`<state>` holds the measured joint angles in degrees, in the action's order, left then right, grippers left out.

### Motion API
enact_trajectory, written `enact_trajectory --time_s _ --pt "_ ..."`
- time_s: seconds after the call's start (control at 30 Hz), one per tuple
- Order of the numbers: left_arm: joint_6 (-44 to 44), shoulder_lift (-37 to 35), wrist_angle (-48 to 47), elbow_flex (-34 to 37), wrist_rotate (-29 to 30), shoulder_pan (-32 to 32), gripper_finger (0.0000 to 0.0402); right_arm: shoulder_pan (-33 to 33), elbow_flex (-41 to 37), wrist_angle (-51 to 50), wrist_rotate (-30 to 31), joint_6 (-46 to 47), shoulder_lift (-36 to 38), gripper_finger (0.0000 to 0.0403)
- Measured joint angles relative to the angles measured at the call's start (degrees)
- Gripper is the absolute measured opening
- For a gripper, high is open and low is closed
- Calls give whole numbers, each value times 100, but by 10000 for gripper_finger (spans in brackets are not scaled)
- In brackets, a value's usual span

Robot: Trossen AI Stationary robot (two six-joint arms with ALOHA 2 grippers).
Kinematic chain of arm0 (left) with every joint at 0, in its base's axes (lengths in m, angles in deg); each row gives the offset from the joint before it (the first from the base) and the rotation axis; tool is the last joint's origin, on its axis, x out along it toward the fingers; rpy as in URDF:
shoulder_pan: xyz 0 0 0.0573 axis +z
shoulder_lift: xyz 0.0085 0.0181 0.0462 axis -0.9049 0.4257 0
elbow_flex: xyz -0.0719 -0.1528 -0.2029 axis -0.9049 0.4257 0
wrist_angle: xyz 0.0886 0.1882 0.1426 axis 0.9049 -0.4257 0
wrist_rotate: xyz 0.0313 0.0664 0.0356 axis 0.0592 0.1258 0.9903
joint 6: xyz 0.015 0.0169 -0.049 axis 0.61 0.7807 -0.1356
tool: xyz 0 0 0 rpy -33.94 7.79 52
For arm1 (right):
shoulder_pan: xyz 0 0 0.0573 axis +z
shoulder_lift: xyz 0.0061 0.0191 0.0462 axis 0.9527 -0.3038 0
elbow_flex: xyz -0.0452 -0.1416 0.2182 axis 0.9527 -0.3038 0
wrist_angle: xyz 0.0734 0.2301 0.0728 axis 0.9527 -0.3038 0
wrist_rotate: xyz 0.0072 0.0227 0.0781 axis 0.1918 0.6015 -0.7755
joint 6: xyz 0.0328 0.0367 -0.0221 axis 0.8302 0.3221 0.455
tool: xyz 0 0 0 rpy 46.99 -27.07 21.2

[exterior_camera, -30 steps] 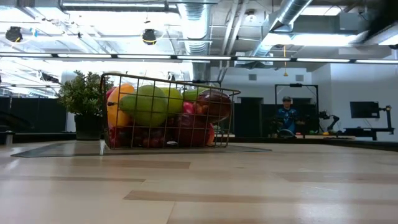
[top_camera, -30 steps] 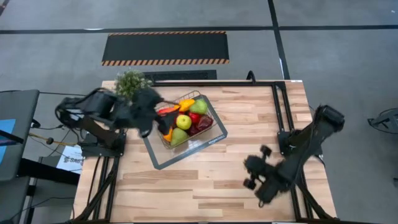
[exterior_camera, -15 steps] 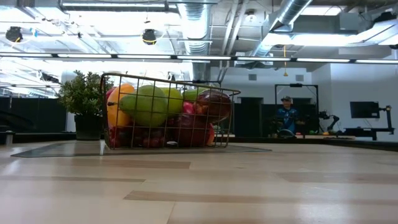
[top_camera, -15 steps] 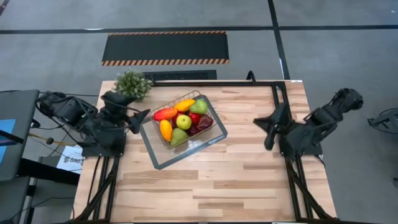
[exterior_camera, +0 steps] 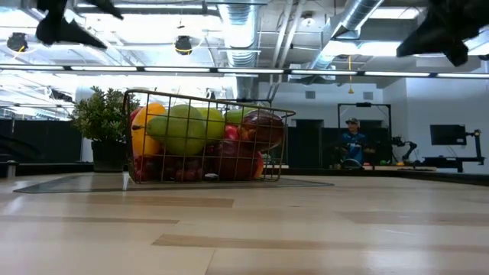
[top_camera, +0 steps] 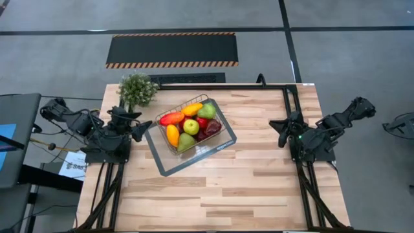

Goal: Build produce basket
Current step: Return to Home Position

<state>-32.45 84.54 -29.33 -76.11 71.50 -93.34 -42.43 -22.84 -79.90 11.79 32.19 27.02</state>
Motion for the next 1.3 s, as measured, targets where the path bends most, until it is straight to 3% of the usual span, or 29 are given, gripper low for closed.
enact_trajectory --time_s 0.23,0.43,0.7,0.87,1.1,1.2,1.3 --pt "-279 -1086 478 1292 -217 0 384 -43 -596 -20 77 576 719 60" --pt "-340 -2050 493 1803 -531 0 384 -41 -916 -28 109 863 1091 60" --pt "-255 -3432 484 2122 -2003 -2 384 -43 -1269 -72 135 1077 1396 60" --pt "-510 -3304 399 2171 -1886 2 384 -41 -1435 -146 114 1375 1456 60" --pt "-655 -3244 418 2171 -1701 2 384 -41 -1444 -585 -491 1507 1446 60" --pt "159 -3246 800 2171 -1449 -7 384 -41 -1445 -537 -472 1808 1446 60" --pt "1864 -3246 1967 2171 -1652 -50 385 -38 -1444 -418 -506 1613 1446 60"
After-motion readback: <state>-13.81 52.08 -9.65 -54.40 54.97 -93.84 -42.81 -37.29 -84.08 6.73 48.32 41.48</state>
